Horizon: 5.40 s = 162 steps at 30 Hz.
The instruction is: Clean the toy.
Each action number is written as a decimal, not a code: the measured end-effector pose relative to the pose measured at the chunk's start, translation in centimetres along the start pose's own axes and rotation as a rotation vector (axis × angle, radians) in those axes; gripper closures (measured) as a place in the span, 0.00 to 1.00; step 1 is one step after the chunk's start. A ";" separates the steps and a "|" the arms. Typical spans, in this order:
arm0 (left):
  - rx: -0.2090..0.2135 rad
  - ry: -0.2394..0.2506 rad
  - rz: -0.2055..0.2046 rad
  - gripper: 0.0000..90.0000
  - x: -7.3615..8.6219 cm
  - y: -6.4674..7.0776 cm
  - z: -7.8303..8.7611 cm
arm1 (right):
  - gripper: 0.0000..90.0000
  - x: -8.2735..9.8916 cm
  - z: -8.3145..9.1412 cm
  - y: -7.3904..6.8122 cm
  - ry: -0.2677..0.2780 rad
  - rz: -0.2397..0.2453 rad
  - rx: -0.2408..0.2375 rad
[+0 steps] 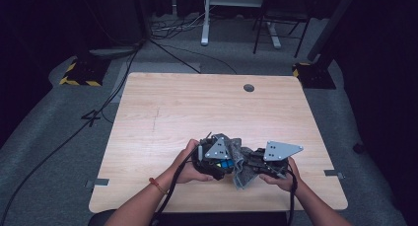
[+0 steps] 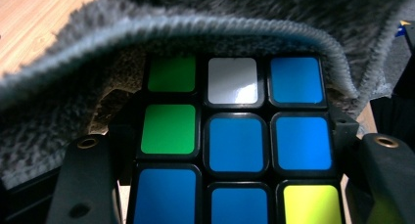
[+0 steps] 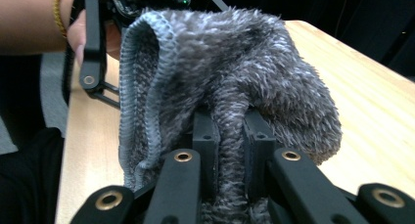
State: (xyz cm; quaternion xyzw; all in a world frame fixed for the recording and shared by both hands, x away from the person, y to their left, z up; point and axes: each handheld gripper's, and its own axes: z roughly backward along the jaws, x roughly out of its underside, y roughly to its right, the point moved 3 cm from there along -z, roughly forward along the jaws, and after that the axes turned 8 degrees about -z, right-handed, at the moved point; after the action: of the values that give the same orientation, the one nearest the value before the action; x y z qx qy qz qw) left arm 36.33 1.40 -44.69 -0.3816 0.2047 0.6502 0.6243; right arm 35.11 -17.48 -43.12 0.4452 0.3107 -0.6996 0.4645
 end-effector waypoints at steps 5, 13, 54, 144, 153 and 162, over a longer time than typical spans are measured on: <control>-0.015 0.034 0.003 0.37 -0.3 -0.2 0.7 | 0.89 0.8 -0.5 0.8 -0.057 -0.038 0.024; -0.007 0.105 0.016 0.37 -0.6 -0.4 1.9 | 0.89 2.5 -1.3 1.6 -0.149 -0.090 0.019; -0.020 -0.043 -0.074 0.37 -0.5 0.8 0.0 | 0.89 0.3 -0.4 0.3 -0.042 -0.010 -0.007; -0.025 -0.001 -0.031 0.37 -0.5 0.0 0.2 | 0.89 0.2 0.2 0.6 0.027 -0.064 -0.049; -0.051 0.074 -0.024 0.37 -1.1 -0.3 2.0 | 0.89 2.2 -0.1 2.6 -0.084 -0.114 0.043; -0.056 0.123 -0.019 0.37 -1.2 -0.4 2.8 | 0.89 3.4 -1.5 2.8 -0.118 -0.192 -0.055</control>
State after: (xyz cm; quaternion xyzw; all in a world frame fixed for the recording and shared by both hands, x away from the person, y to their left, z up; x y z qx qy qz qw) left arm 35.99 2.76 -41.99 -0.4401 0.2206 0.6252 0.6057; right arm 37.61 -18.52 -46.86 0.3583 0.3431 -0.7572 0.4248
